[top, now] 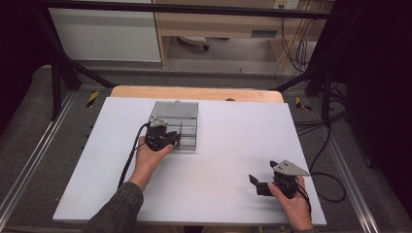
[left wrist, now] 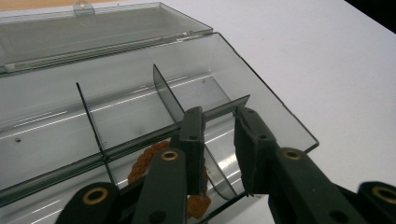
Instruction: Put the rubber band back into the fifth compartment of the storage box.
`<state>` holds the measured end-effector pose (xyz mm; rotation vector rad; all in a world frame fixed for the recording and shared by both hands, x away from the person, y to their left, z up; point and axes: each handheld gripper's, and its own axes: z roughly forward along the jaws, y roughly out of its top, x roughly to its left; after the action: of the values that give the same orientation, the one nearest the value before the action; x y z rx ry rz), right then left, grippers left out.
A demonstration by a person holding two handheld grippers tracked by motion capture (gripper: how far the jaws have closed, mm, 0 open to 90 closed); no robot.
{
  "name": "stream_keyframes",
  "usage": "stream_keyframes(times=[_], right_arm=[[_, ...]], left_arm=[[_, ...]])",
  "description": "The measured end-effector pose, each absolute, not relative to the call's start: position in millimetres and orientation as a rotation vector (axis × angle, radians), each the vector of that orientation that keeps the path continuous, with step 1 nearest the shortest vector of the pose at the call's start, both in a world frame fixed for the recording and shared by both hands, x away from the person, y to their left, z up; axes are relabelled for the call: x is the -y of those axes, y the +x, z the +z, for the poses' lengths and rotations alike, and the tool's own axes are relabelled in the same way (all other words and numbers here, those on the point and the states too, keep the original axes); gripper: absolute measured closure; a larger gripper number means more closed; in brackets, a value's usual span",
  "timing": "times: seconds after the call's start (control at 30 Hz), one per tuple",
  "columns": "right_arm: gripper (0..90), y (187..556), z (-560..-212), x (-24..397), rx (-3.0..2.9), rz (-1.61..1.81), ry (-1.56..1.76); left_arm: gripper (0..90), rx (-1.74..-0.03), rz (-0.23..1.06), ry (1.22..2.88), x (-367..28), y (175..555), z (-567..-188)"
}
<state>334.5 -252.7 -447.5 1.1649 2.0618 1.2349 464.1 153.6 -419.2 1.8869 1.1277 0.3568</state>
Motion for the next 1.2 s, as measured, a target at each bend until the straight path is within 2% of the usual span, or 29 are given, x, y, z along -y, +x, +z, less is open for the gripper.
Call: stream_keyframes(times=[0.37, 0.83, 1.07, 1.13, 1.17, 1.2], right_arm=[[3.5, 334.3, -447.4, 252.0, -2.062, 1.237, 1.165], [3.6, 334.3, -447.5, 251.5, -2.067, 1.233, 1.159], [3.5, 334.2, -447.5, 250.3, -2.070, 1.234, 1.159], [3.5, 334.3, -447.6, 250.6, -2.070, 1.233, 1.159], [3.5, 334.3, -447.6, 250.6, -2.070, 1.233, 1.159], [3.5, 334.4, -447.7, 250.5, -2.071, 1.234, 1.161]], left_arm=[[69.6, -1.115, 0.343, 1.878, -150.0, 464.3, -418.9], [58.8, -1.091, 0.290, 1.798, -145.6, 464.0, -413.9], [52.2, -1.073, 0.275, 1.781, -142.8, 462.6, -411.6], [46.2, -1.072, 0.269, 1.774, -142.6, 462.3, -410.4], [46.2, -1.069, 0.271, 1.774, -142.7, 462.1, -409.6], [40.7, -1.065, 0.278, 1.768, -142.5, 462.0, -408.8]])
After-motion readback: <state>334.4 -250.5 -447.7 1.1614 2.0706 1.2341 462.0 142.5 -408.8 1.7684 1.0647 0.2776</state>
